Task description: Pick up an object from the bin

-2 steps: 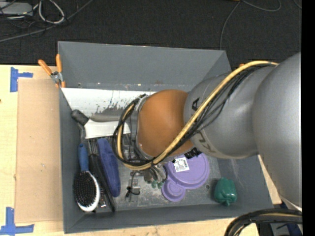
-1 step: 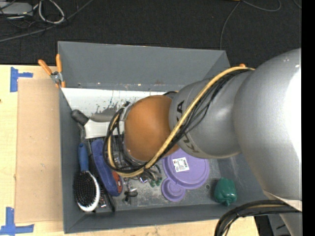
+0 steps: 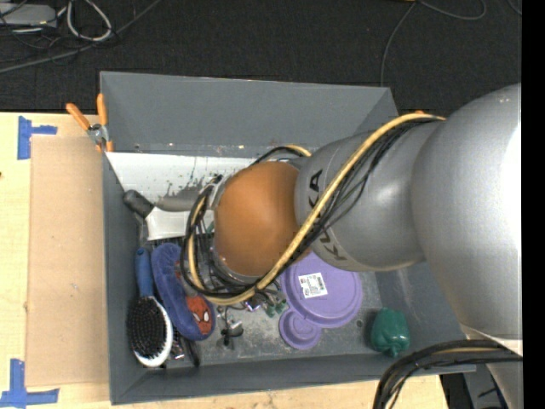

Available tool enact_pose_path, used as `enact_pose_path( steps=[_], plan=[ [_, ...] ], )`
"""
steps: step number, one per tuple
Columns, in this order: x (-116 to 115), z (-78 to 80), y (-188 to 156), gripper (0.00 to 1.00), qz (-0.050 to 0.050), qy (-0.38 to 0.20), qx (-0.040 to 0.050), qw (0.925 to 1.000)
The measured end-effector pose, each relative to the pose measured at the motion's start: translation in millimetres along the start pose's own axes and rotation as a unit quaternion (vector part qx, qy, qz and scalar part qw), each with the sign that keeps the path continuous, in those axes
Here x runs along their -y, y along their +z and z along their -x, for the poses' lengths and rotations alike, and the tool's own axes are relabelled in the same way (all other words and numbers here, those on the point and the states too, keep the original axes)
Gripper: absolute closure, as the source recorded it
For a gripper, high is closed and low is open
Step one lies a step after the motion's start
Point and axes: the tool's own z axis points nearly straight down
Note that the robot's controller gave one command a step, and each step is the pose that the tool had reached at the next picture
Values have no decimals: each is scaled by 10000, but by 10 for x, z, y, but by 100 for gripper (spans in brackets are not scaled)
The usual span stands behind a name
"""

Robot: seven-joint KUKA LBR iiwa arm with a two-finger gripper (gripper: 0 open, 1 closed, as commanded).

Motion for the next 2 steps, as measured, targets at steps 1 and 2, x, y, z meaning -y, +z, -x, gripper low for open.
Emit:
enact_pose_path(
  steps=[1,2],
  plan=[
    [-106,87,9,0,-43,-2217,35,9751],
    [-99,5,211,0,-98,-2607,257,9650]
  ],
)
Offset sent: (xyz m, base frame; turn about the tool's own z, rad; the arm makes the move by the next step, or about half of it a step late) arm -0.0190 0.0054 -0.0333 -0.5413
